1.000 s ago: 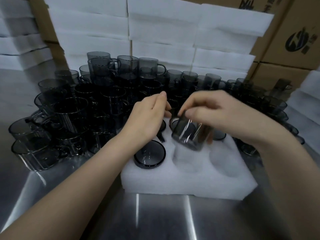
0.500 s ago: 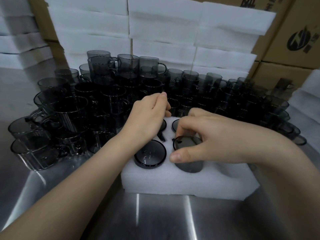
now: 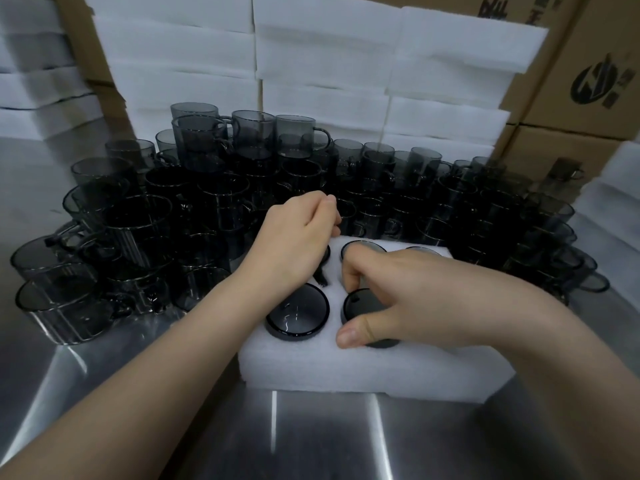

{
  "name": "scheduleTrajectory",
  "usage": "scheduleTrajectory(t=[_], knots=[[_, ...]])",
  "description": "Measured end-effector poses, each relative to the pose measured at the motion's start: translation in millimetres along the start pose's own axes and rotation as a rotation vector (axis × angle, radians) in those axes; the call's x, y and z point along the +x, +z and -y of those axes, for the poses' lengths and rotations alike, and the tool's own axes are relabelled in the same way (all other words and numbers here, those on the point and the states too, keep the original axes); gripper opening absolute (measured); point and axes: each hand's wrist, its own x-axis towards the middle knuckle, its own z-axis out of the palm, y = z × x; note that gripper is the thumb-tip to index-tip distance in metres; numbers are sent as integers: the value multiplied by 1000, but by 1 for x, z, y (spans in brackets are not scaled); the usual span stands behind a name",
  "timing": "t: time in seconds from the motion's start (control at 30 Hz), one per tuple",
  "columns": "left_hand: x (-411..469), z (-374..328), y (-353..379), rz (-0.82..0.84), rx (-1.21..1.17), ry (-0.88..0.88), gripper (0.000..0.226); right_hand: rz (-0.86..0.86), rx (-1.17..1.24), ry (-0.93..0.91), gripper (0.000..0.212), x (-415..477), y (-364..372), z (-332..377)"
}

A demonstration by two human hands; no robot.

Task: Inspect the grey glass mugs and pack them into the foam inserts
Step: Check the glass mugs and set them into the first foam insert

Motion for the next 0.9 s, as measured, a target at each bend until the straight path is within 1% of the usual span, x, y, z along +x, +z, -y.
scheduleTrajectory(t=[0.07,0.1,0.2,0.27,0.3,0.33,0.37,0.47,0.53,0.57,0.63,0.73,0.9], knots=[[0,1,1,10,28,12,29,-42,123,-4,51,2,-6,-6],[-1,1,1,14,61,24,25,-101,211,-7,49,3,-11,-11],[-3,2,2,36,172,53,16,-398,382,-19,36,15,-24,-29],[-4,2,2,69,209,69,14,-565,388,-26,19,33,-31,-35],[-5,2,2,82,218,82,14,-613,367,-28,9,44,-34,-36],[-6,1,2,92,226,95,14,-634,330,-27,6,56,-36,-35],[-6,1,2,99,233,106,13,-629,281,-26,14,68,-37,-33],[-6,0,2,109,242,114,14,-526,143,-10,38,99,-37,-30],[-6,0,2,113,246,115,15,-486,76,25,46,115,-37,-31],[-6,0,2,116,248,118,15,-485,56,41,46,120,-38,-32],[-5,1,2,116,254,125,15,-516,35,55,41,128,-37,-34],[-5,1,1,115,266,133,16,-579,15,64,28,133,-36,-36],[-5,1,1,110,271,142,16,-564,-20,24,15,130,-38,-38]])
